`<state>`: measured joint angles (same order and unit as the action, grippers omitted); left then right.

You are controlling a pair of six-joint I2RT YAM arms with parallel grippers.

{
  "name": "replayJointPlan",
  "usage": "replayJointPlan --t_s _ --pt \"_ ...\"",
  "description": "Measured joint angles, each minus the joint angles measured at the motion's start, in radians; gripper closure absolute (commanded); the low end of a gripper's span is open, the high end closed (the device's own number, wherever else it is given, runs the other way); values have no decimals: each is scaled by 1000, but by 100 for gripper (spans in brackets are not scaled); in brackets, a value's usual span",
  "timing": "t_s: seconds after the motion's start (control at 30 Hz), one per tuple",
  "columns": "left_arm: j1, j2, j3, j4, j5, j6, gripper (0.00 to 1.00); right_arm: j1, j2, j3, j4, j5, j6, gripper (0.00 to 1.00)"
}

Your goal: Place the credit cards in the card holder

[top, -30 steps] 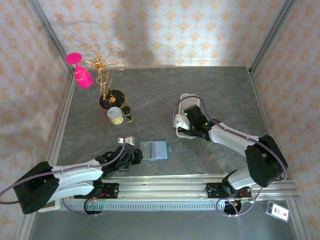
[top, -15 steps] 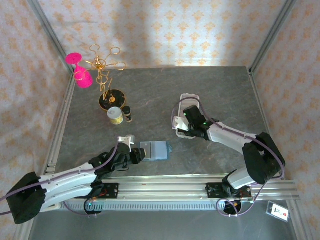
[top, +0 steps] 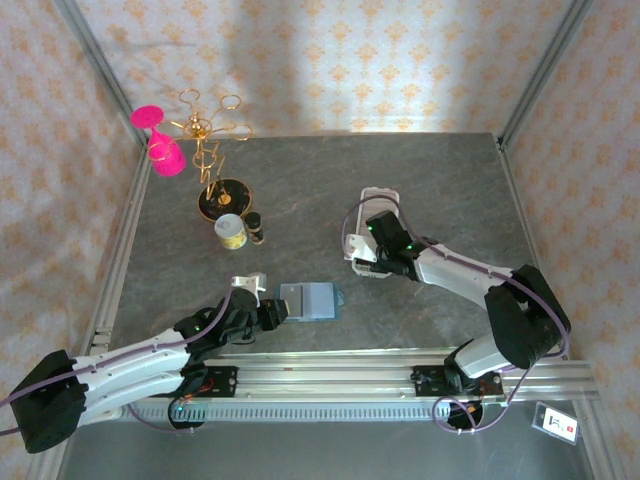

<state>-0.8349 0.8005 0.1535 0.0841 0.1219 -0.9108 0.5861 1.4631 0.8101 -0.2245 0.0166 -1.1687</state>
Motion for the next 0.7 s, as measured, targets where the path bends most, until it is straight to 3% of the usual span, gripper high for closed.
replayJointPlan --t_s 0.1,0.47,0.7 --pt "0 0 0 -5 -3 -5 75 0 -4 0 -2 -1 -6 76" --pt "0 0 0 -10 -3 -7 75 0 -19 0 -16 -1 -8 82" --pt "0 0 0 -15 -16 -7 75 -3 -40 0 -11 10 -8 93"
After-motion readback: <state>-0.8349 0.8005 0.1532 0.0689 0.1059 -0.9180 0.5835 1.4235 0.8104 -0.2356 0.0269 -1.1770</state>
